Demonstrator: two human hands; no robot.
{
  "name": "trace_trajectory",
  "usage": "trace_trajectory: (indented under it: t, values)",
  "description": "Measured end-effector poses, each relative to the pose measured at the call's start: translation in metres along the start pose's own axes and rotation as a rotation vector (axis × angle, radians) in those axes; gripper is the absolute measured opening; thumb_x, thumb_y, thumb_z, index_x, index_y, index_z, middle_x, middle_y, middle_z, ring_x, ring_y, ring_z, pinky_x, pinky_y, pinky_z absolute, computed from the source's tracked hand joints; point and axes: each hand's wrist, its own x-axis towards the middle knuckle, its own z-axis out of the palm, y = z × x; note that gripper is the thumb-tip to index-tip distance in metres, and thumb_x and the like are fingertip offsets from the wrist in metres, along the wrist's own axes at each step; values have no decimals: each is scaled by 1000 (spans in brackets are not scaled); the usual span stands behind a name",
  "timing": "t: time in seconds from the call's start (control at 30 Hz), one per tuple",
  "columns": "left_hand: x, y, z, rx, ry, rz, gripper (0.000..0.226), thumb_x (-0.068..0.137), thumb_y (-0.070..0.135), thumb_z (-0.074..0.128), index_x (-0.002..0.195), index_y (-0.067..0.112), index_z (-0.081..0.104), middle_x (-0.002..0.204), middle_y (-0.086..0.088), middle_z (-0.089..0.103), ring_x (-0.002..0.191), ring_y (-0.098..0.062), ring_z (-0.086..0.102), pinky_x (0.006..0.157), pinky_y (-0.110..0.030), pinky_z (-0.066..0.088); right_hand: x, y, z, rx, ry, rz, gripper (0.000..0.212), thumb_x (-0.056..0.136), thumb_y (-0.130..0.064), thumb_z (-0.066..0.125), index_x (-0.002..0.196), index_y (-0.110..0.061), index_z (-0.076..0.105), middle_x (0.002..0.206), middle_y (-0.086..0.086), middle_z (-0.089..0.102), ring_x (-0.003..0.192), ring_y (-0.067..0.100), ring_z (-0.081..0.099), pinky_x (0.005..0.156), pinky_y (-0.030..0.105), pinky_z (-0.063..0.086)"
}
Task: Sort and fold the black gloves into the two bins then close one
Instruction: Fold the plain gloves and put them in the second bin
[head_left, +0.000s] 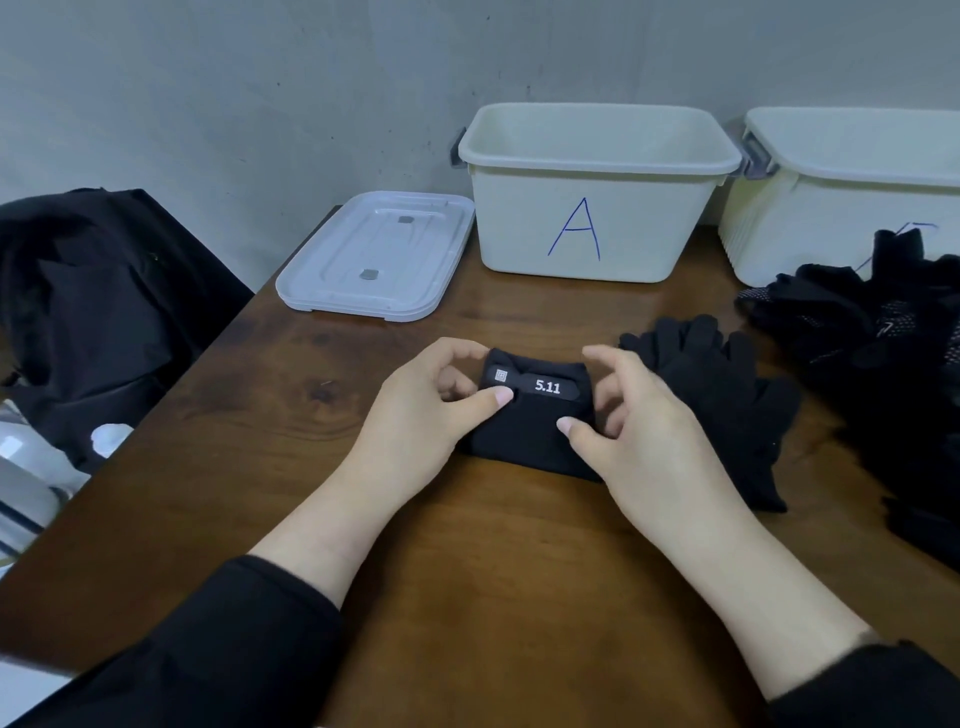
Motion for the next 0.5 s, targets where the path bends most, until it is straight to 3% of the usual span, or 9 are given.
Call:
trace_trajectory:
  t: [0.1,0.2,0.27,0.33,0.4,0.5]
  values:
    - [3,-2,1,60,11,7,18,91,35,72,107,38,65,89,10,69,86,-1,65,72,-14,47,1,-5,5,-226,69,-237,56,87,-12,74,136,-32,55,132,-9,47,119,16,46,95,34,46]
    - [6,-6,-7,43,146,-18,13,100,24,59,105,35,65,99,13,70,87,-2,65,78,-17,51,2,2,16,-321,54,-381,38,85,1,68,117,-20,74,132,0,60,126,26,51,97,50,47]
    - [6,-9,-15,14,279,-36,21,103,17,48,105,32,63,98,12,69,78,-4,66,82,-30,56,1,6,19,-316,-14,-384,34,92,-6,60,120,-18,74,135,-1,63,133,23,50,109,52,41]
    - [6,-10,-23,-22,377,-60,27,105,13,41,107,30,62,96,11,70,75,-7,67,83,-41,59,-1,4,14,-321,-92,-351,35,101,-26,55,134,-22,65,145,-7,55,142,13,41,122,43,26]
    - [6,-10,-26,-36,406,-86,28,105,14,38,109,29,62,95,10,70,75,-8,68,84,-45,59,-3,1,9,-352,-193,-322,54,98,-53,50,147,-29,49,154,-15,42,146,6,31,125,38,17]
    - [5,-7,-25,-38,350,-101,25,106,25,41,107,30,65,92,10,72,79,-8,69,87,-45,59,-1,-2,10,-336,-222,-297,67,92,-57,59,150,-33,39,152,-18,40,142,5,34,122,38,27]
